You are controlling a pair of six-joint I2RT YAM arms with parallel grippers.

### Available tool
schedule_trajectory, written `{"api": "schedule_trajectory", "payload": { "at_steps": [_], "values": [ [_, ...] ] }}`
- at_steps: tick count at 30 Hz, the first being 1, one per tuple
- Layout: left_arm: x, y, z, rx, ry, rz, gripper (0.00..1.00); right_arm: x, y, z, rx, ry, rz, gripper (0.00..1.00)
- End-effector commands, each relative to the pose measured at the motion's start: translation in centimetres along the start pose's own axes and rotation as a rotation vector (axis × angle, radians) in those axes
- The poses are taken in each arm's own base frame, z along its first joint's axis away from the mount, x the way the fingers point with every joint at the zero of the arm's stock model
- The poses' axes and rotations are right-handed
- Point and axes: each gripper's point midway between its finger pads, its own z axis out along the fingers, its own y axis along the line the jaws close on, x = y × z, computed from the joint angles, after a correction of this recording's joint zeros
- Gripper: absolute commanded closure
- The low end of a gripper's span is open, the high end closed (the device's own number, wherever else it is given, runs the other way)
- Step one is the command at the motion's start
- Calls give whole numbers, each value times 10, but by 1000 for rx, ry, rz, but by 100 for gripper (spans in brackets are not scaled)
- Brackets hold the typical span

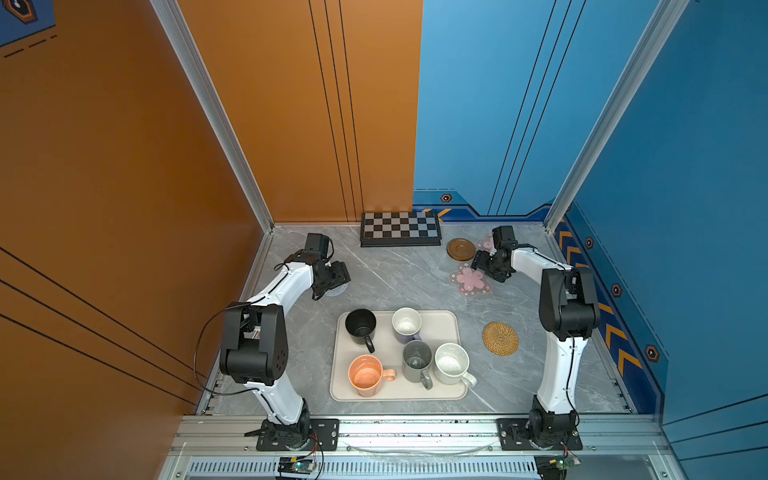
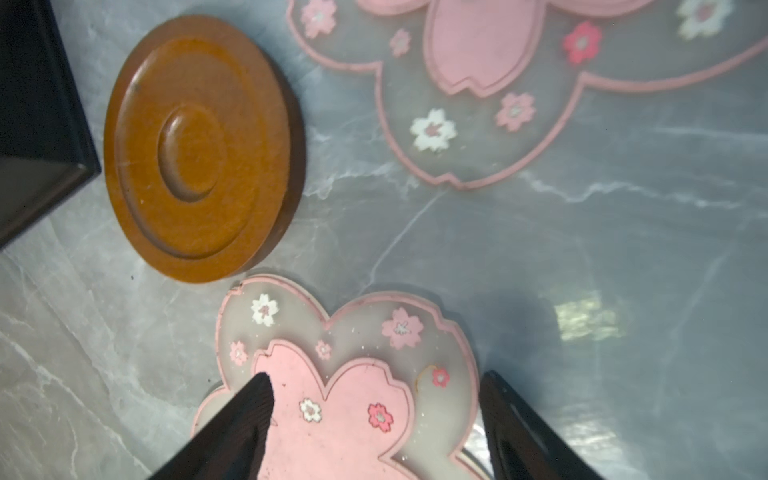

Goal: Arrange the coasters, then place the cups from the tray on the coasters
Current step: 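Slide the pink flower coaster with the right gripper toward the light-blue coaster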

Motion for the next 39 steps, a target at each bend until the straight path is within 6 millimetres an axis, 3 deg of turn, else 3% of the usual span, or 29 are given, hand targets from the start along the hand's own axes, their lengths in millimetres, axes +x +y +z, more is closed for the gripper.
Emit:
{"api": "schedule_trajectory", "payload": {
  "at_steps": [1, 11, 21, 30, 39],
  "values": [
    [-5, -1, -8, 20, -13, -7, 25, 51, -17, 18, 80, 180, -38, 20],
    [-3, -1, -11, 23, -15, -8, 25, 82, -18, 10, 111, 239, -44, 21],
    [-3, -2, -18, 35, -26, -1, 25, 93, 18, 16, 70, 249, -109, 22],
    [-1, 4, -20, 36, -24, -13, 25, 117, 40, 20, 64, 278, -169, 22],
    [4, 9, -23, 32, -23, -13, 24, 119, 60, 26, 46, 274, -202, 22]
  ]
}}
